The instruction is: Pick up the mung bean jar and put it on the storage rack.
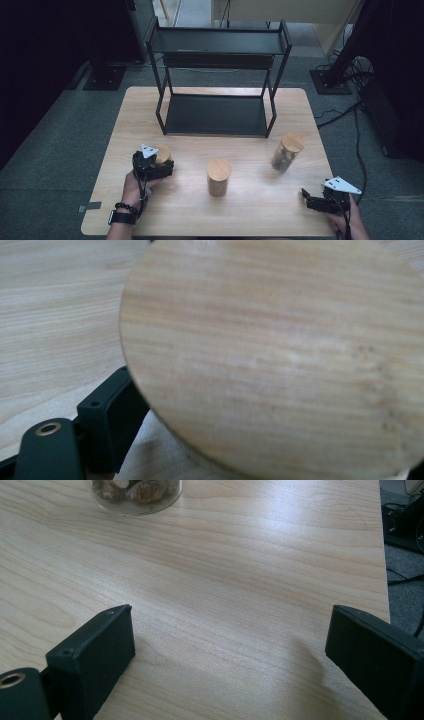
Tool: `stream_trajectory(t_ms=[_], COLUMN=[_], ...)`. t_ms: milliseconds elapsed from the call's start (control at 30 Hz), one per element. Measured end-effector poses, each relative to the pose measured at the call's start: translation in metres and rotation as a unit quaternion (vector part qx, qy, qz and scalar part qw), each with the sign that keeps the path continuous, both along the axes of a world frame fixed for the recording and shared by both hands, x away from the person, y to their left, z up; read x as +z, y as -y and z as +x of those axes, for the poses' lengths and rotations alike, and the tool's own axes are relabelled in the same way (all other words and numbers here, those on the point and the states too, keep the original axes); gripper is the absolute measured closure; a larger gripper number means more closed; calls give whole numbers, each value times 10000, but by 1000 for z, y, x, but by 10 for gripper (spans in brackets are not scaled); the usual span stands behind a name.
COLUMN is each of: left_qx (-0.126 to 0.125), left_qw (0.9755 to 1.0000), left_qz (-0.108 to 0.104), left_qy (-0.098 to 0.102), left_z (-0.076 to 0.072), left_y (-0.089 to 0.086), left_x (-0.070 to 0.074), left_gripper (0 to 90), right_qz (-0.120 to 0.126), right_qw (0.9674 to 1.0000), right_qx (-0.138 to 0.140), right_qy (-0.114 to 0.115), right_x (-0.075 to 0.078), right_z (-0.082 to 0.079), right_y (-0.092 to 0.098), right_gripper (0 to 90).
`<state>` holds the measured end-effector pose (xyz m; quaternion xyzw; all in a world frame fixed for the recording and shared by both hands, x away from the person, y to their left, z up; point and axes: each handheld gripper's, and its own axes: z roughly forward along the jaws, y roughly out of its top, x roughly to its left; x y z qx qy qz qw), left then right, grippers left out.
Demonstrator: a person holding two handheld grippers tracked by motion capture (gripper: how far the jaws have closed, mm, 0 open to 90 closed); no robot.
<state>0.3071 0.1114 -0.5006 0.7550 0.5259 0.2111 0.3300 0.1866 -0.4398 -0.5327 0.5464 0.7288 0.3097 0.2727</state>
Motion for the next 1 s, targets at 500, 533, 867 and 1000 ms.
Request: stream_trajectory(t_ms=[500,533,867,1000], left_qx=[137,139,183,200], left_qw=[9998,9998,9996,9996], left_qz=[72,86,167,163], left_qy=[151,143,107,99], left_z=[8,9,13,16], left_y=[9,9,11,12], left_x=[7,7,8,9], left_gripper=[243,244,251,252], right_qz=[-19,-16,6,17], right_qw=[10000,10000,10000,10000], right_qx=[29,33,52,60], right_qy=[11,8,-2,-16], right_x=[0,0,0,0], right_z=[0,0,0,0], right_y=[0,0,0,0], right_gripper=[51,51,51,51])
